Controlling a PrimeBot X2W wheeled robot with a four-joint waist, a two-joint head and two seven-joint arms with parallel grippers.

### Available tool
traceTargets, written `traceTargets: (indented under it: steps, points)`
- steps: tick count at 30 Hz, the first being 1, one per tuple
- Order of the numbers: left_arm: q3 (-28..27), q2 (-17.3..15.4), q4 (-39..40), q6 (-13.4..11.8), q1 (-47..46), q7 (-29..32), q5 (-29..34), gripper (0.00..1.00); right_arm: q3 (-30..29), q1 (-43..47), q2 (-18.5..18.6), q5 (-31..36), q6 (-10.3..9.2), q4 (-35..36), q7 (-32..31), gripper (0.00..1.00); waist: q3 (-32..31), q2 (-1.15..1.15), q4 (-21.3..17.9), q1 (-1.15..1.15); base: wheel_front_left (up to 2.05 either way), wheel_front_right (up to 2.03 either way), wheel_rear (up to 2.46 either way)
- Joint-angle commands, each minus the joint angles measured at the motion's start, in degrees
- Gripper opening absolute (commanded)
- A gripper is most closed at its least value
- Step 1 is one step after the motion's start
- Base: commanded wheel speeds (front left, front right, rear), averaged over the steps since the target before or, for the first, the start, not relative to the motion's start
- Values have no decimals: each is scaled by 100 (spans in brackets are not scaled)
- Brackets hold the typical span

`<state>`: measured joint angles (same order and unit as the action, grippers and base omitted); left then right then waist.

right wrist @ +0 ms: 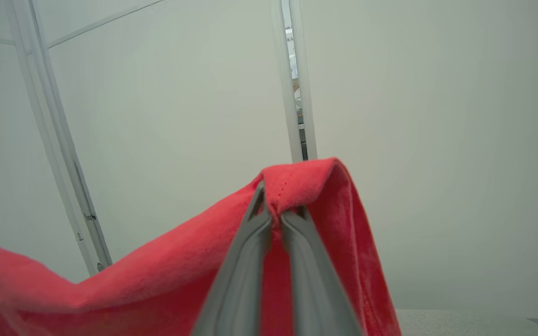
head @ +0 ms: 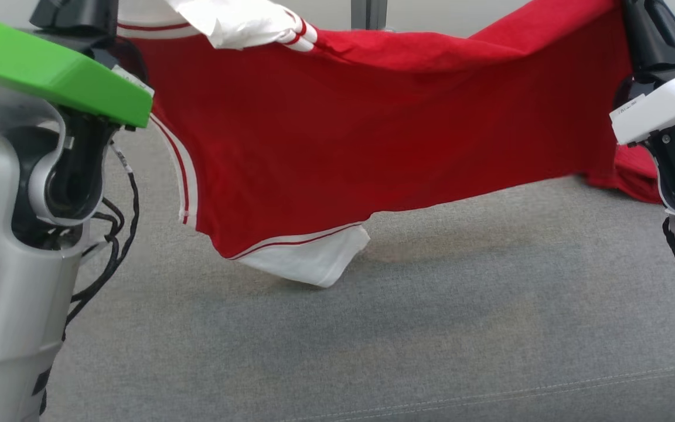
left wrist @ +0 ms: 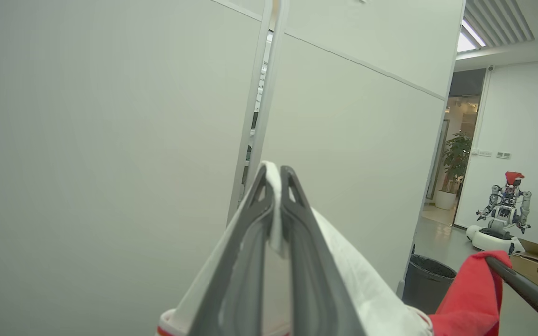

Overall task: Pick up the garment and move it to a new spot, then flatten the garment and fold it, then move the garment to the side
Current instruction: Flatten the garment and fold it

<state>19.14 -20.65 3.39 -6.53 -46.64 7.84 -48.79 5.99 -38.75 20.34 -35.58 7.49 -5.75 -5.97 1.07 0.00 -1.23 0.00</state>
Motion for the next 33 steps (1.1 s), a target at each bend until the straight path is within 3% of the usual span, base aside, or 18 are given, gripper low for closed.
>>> traceTargets:
  steps: [1,10,16,20,26,33]
  points:
    - [0,-33,14,-12,-86,10,60,0,-26,-55,1,16,0,50,-24,0,-32,0,2,0,0,0,0]
    - [-111,-162,-54,-181,-636,329,63,0,-162,-444,-113,225,0,487,-700,0,245,0,-21,0,0,0,0]
    - [-6,-216,-851,-187,-1631,638,247,0,14,-1529,-305,315,0,-91,-1084,0,1061,0,-56,0,0,0,0]
    - [-9,-55,-1494,-166,-2536,629,375,0,125,-2516,-392,519,0,-788,-1064,0,1706,0,-2,0,0,0,0]
    - [62,225,-2724,-86,-3704,43,746,0,396,-3886,-433,1126,0,-2099,-457,0,2260,0,182,0,0,0,0]
    - [-42,728,-3866,-56,-4737,-1534,1092,0,458,-5045,-437,1897,0,-3475,789,0,2579,0,540,0,0,0,0]
